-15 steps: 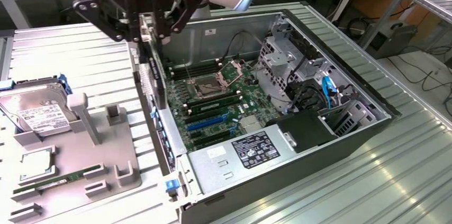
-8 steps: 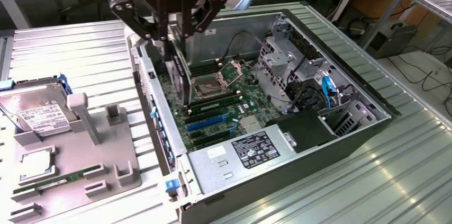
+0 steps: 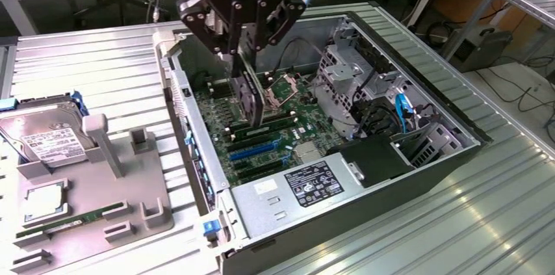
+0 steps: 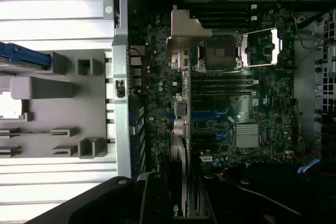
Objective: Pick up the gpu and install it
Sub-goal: 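Pick up the gpu and move the gpu toward the slot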
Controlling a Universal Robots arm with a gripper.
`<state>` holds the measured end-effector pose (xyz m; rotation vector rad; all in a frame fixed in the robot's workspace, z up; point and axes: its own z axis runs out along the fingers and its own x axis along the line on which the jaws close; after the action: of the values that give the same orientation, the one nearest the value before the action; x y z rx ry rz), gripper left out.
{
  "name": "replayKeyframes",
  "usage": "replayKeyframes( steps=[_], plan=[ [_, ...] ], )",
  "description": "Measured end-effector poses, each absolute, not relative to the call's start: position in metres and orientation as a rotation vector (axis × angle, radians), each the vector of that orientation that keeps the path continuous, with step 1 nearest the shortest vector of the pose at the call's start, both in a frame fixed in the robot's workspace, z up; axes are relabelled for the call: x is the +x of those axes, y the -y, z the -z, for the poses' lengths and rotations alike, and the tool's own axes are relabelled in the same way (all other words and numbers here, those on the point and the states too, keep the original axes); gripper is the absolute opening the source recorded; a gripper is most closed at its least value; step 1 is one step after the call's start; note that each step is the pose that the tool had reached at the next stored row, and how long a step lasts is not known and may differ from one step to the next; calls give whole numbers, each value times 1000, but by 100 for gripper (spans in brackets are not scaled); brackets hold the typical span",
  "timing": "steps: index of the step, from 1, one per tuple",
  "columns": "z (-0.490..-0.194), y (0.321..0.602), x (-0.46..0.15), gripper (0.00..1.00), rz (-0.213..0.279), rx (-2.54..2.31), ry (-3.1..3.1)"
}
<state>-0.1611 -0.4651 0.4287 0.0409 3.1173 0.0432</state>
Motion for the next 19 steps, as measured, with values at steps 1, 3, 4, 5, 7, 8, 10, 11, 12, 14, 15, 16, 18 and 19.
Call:
replayKeyframes(
  steps=[1,3,4,5,7,8,10,11,12,14,15,16,18,19],
  plan=[
    [-427,464,-157,26,-43,41,-3117],
    [-422,461,-146,26,-43,41,-3118],
    [-420,460,-139,26,-43,41,-3118],
    [-415,457,-126,26,-42,41,-3119],
    [-411,454,-117,26,-42,41,-3119],
    [-409,453,-113,26,-42,41,-3119],
    [-405,452,-102,26,-42,41,-3120],
    [-403,451,-98,26,-42,41,-3120],
    [-401,451,-93,26,-42,41,-3121],
    [-396,450,-80,26,-42,41,-3123],
    [-393,450,-74,26,-42,41,-3128],
    [-391,450,-68,26,-42,39,-3139],
    [-389,450,-63,26,-42,36,-3152],
    [-389,450,-62,26,-42,36,-3157]
  ],
)
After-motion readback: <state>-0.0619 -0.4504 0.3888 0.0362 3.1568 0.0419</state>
